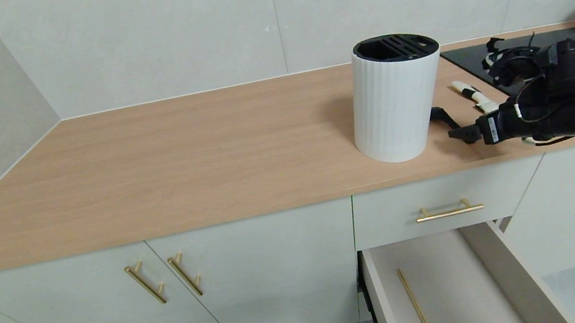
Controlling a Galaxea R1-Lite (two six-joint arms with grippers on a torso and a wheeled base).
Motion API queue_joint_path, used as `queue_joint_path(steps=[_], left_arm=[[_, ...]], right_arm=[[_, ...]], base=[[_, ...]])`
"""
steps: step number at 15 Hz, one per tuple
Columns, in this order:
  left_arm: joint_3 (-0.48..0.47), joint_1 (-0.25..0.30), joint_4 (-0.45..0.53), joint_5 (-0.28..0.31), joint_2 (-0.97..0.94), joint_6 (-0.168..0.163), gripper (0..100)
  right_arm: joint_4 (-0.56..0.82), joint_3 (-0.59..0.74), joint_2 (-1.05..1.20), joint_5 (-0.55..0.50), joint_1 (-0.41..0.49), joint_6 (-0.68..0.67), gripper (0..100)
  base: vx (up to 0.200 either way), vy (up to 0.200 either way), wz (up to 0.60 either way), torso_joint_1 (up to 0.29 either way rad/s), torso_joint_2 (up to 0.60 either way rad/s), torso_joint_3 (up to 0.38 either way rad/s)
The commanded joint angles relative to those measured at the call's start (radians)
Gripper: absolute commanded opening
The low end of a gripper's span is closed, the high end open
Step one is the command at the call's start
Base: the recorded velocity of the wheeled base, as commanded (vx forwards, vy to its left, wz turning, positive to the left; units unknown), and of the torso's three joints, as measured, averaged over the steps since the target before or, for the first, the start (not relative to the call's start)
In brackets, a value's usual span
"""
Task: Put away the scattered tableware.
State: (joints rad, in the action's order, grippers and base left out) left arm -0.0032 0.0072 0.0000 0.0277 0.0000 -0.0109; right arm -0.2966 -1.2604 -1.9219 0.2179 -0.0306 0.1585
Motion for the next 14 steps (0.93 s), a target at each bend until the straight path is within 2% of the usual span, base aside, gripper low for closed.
queue_joint_path(steps=[1, 5, 11, 12, 14], left_arm=[[0.000, 0.000, 0.000, 0.000, 0.002, 0.000, 100], [0.000, 0.000, 0.000, 0.000, 0.000, 0.000, 100], [0.002, 0.000, 0.000, 0.001, 0.002, 0.000, 100], [0.002, 0.000, 0.000, 0.000, 0.002, 0.000, 100], [0.000, 0.000, 0.000, 0.000, 0.002, 0.000, 100]], right_arm=[[-0.019, 0.001, -0.019, 0.001, -0.008, -0.020, 100], [-0.098, 0.004, -0.075, -0.002, -0.023, -0.025, 100], [-0.105, -0.019, -0.109, -0.002, -0.012, -0.053, 100], [-0.105, -0.022, -0.109, -0.002, -0.011, -0.054, 0], [-0.105, -0.025, -0.114, -0.002, -0.011, -0.057, 0]], base=[[0.000, 0.000, 0.00, 0.000, 0.00, 0.000], [0.000, 0.000, 0.00, 0.000, 0.00, 0.000], [0.000, 0.000, 0.00, 0.000, 0.00, 0.000], [0.000, 0.000, 0.00, 0.000, 0.00, 0.000], [0.000, 0.000, 0.00, 0.000, 0.00, 0.000]])
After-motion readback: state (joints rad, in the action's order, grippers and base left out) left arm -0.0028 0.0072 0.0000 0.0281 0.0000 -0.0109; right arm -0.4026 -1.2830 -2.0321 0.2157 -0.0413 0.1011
